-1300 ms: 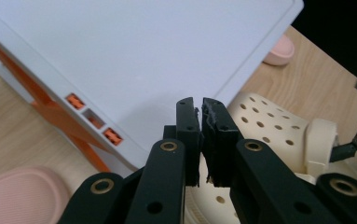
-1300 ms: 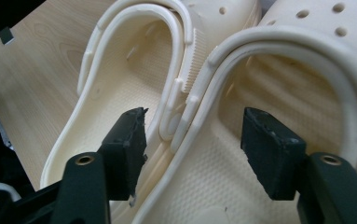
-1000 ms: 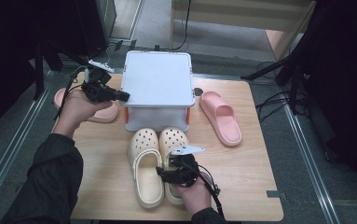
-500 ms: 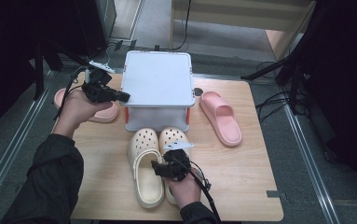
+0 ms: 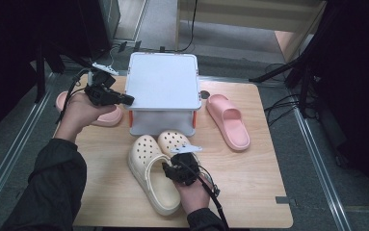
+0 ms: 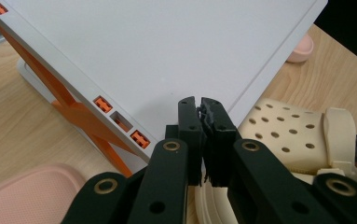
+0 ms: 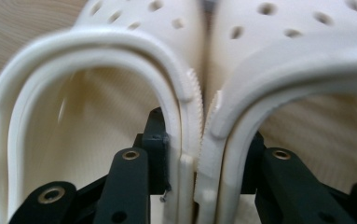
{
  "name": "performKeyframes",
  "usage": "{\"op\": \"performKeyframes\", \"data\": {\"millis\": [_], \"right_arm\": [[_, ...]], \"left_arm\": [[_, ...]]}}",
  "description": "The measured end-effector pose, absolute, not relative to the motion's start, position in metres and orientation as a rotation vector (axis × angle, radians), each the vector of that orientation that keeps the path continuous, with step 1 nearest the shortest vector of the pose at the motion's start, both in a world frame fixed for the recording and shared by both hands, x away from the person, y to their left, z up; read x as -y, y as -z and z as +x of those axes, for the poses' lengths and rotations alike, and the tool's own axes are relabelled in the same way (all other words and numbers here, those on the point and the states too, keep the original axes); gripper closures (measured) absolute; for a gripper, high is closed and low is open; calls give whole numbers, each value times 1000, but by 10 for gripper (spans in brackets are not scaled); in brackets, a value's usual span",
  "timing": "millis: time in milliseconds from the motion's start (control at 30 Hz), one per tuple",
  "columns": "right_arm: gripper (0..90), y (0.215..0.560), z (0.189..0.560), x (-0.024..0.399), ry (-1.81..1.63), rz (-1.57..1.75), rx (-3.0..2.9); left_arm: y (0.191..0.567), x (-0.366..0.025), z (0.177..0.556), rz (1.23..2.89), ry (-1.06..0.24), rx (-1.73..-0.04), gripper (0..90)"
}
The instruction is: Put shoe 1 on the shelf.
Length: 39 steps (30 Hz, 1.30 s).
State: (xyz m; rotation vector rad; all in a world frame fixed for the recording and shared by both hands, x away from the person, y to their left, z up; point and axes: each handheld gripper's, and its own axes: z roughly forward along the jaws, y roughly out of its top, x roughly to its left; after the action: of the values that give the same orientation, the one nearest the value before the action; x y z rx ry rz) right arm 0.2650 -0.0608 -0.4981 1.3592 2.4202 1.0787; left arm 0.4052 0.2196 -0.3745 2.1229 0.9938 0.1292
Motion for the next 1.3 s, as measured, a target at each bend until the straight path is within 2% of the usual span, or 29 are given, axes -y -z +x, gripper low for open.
{"op": "performKeyframes", "data": {"millis": [367, 533, 900, 1300], "right_arm": [[672, 470, 274, 69, -1171, 1326, -2447], [671, 460, 293, 68, -1164, 1296, -2434], [670, 466, 347, 50, -1128, 1316, -2373], [670, 475, 376, 41, -1093, 1372, -2285]], "left_arm": [[375, -220, 405, 2121, -115, -996, 872], [375, -220, 405, 2117, -111, -998, 874], [375, -221, 405, 2121, -107, -995, 883], [376, -221, 405, 2104, -95, -1006, 888]]}}
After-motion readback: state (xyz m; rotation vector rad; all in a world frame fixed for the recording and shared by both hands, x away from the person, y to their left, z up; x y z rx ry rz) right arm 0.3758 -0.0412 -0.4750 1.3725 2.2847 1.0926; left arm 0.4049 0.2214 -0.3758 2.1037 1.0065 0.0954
